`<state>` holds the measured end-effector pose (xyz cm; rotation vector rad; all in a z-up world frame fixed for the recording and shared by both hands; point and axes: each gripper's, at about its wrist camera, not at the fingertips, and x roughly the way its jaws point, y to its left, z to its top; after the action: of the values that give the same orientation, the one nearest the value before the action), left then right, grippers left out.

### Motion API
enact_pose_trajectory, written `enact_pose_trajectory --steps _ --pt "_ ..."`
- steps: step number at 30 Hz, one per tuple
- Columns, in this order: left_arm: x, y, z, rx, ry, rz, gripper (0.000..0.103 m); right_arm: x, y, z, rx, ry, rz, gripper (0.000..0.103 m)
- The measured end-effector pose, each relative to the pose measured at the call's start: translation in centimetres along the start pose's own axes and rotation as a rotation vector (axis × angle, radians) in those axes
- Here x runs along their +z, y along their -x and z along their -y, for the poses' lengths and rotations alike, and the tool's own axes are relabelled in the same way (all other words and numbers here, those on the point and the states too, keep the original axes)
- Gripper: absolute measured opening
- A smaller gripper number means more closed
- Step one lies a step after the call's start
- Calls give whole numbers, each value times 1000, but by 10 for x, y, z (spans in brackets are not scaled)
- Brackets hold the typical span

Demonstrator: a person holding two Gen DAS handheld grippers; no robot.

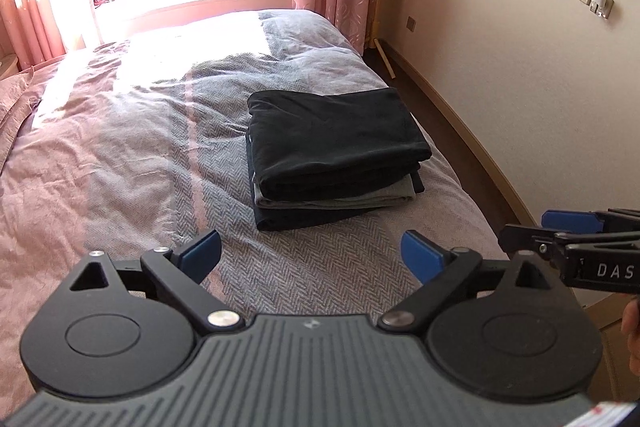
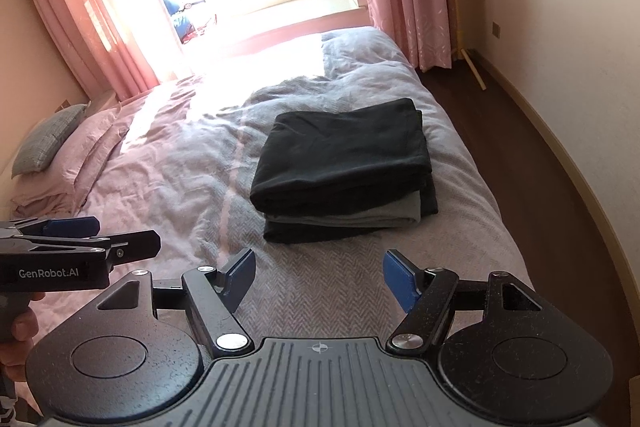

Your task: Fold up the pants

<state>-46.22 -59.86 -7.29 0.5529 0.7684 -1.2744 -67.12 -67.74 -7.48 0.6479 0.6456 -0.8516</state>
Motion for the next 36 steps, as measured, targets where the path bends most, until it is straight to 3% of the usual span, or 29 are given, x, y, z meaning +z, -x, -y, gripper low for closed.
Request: enact_pose_trajectory --steps 36 --pt "0 -27 5 -38 16 -73 95 6 -19 12 -12 11 -38 68"
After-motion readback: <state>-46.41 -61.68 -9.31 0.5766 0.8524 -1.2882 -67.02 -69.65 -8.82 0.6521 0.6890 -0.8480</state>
